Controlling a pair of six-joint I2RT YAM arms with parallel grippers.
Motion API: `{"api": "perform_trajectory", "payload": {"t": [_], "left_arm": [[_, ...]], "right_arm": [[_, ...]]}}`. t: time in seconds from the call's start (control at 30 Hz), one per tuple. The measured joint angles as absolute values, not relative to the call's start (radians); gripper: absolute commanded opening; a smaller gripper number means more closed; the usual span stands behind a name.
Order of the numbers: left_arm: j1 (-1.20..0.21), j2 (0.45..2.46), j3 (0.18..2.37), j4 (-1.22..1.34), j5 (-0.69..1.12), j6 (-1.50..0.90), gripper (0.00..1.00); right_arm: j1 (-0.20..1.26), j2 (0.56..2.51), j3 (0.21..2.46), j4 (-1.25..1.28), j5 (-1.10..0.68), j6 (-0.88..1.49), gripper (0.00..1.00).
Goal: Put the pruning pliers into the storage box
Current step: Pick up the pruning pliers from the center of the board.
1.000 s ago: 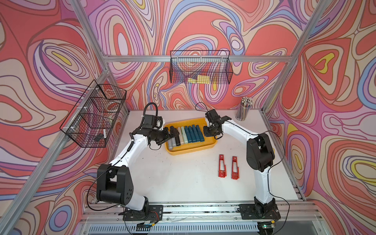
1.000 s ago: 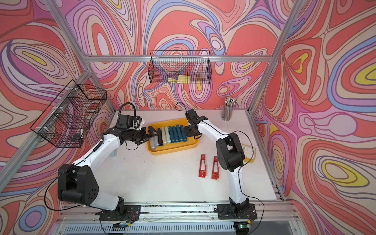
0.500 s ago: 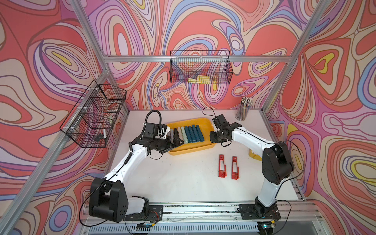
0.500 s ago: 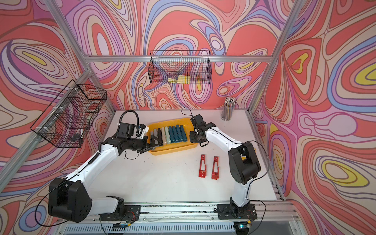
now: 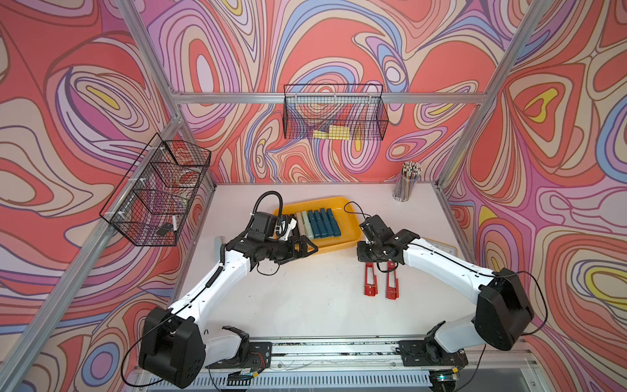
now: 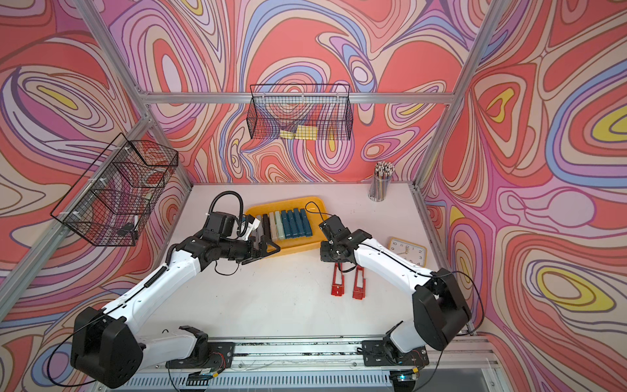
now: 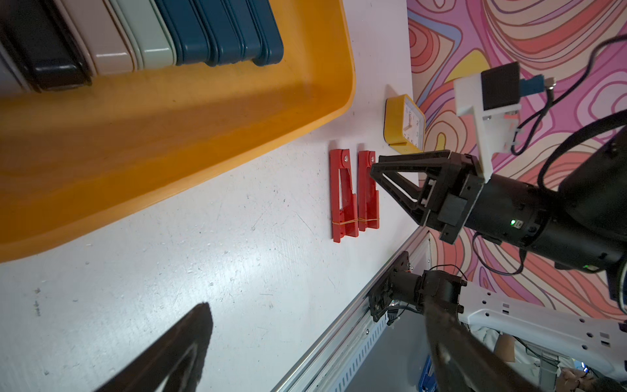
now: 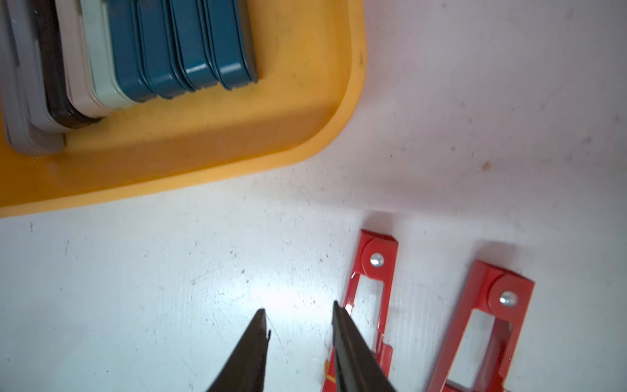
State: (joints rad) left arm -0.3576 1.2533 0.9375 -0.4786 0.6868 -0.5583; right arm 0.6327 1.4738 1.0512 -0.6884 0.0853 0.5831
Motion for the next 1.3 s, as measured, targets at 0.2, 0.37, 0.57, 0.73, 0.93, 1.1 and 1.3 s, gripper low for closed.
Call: {"api": "perform_trajectory", "payload": {"t": [0.2, 0.37, 0.57, 0.73, 0.93, 1.1, 1.3], "left_arm": [[-0.368, 1.233, 0.922, -0.479, 0.685, -0.561, 0.99], [-0.368, 1.233, 0.922, -0.487, 0.688, -0.55, 0.99], [-0.368, 1.233, 0.922, -0.497, 0.688, -0.542, 0.99], [-0.368, 1.233, 0.922, -0.497, 0.687, -0.543, 0.99], [-0.368, 1.233, 0.922, -0.497, 0.687, -0.543, 0.99], [-0.368, 1.233, 0.922, -0.497, 0.684, -0.543, 0.99], [-0.368, 1.234, 0.922, -0.497, 0.683, -0.543, 0.99]], "right_arm": [[0.719, 1.465, 0.969, -0.682, 0.128, 0.686, 0.38], [0.729, 1.439, 0.892, -0.665, 0.154, 0.757, 0.38], [0.739, 1.434, 0.879, -0.648, 0.172, 0.798, 0.37], [0.741, 1.438, 0.867, -0.617, 0.175, 0.811, 0.34], [0.741, 1.456, 0.844, -0.594, 0.184, 0.823, 0.34], [0.741, 1.474, 0.837, -0.58, 0.188, 0.826, 0.32], [0.741, 1.505, 0.837, -0.567, 0.189, 0.828, 0.3]]}}
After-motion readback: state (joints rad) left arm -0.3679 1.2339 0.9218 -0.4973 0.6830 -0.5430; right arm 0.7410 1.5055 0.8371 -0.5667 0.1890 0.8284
